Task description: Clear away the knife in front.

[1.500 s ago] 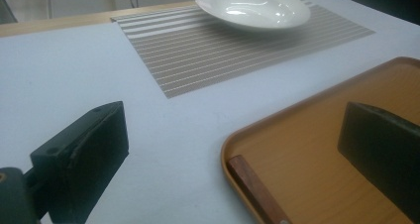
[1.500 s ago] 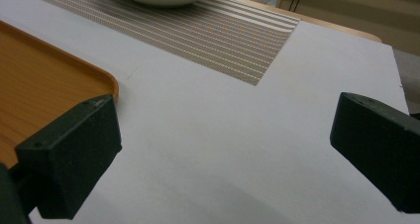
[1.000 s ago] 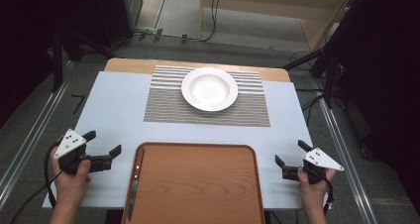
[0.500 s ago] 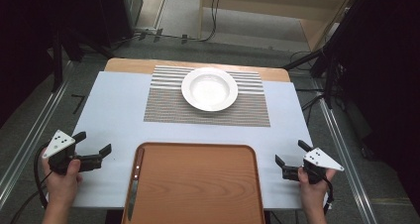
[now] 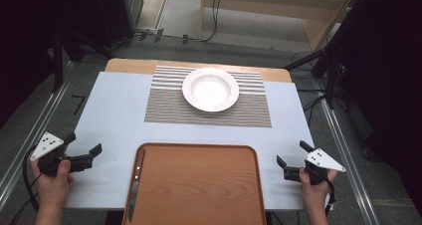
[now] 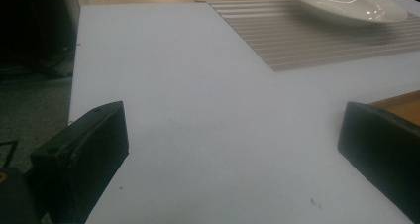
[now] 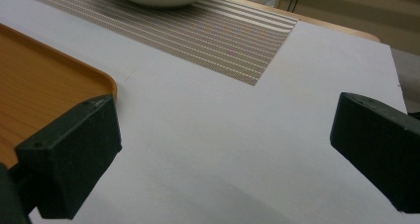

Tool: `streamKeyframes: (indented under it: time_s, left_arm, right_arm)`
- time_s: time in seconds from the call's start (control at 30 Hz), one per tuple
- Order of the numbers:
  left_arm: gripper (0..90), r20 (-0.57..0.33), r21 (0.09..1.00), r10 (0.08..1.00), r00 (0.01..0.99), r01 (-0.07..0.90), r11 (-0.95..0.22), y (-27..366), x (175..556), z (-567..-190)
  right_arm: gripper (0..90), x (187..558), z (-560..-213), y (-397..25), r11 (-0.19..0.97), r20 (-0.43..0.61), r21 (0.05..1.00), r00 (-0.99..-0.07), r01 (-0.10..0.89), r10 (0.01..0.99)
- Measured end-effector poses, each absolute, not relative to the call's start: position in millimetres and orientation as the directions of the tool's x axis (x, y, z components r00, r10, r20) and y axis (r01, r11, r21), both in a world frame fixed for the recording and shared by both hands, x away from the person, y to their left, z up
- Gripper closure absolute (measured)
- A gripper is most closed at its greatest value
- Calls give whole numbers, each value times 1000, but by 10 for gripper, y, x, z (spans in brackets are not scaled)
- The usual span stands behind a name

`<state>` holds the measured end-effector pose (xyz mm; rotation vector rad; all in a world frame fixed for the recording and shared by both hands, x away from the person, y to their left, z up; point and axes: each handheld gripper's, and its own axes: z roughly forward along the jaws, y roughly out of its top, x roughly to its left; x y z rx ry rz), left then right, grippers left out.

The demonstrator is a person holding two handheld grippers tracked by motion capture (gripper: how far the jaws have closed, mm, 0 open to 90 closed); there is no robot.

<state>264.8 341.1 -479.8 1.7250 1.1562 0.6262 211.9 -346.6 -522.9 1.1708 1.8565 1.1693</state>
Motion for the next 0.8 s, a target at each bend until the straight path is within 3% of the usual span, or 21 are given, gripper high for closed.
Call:
streamKeyframes:
  time_s: [0.8]
  left_arm:
    - [0,-113,901,891,440,423,-95,3446,2629,-4897]
  right_arm:
    - [0,2124,-5229,-3473,196,-47,915,-391,352,919]
